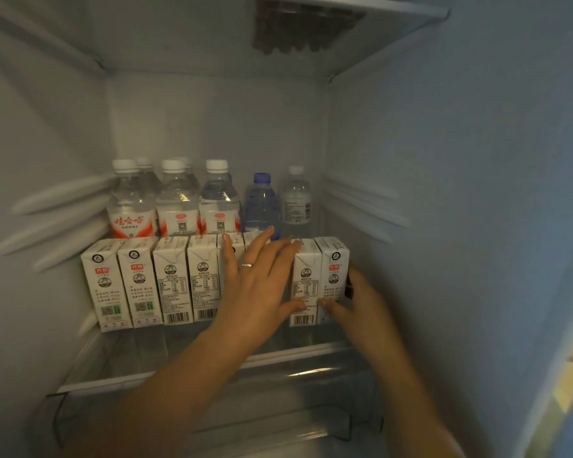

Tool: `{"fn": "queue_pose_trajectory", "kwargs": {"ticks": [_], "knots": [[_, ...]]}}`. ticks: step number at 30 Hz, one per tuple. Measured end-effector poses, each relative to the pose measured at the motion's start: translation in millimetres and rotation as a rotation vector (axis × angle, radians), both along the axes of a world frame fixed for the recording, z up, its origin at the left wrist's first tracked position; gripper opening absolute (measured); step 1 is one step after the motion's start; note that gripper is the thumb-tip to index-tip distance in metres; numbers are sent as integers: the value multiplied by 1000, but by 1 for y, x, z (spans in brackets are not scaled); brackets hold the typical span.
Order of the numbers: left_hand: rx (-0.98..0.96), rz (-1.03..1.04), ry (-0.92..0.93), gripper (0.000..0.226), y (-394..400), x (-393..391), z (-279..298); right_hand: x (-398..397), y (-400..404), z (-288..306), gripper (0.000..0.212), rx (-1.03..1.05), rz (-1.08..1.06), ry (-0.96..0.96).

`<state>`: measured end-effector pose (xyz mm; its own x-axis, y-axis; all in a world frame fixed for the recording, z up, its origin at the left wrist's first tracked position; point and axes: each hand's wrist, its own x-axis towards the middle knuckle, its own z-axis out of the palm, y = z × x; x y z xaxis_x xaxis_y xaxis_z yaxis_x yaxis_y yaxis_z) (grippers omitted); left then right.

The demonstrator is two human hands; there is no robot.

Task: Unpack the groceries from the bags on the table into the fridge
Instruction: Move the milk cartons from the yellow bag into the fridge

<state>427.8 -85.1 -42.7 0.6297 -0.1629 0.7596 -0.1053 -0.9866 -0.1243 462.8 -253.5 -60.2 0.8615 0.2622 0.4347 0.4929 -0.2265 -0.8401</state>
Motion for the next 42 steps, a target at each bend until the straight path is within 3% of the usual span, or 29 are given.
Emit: {"fn": "queue_pose_trajectory", "kwargs": {"ticks": [26, 38, 42], "knots": [[28, 84, -6, 95, 18, 16, 8, 41, 25, 1, 60, -40, 59, 78], [-131, -27, 9, 69, 15, -38, 6, -14, 11, 11, 60, 9, -92, -136], [-219, -77, 38, 65, 13, -69, -7, -50, -2, 14, 62, -73, -214, -202]]}}
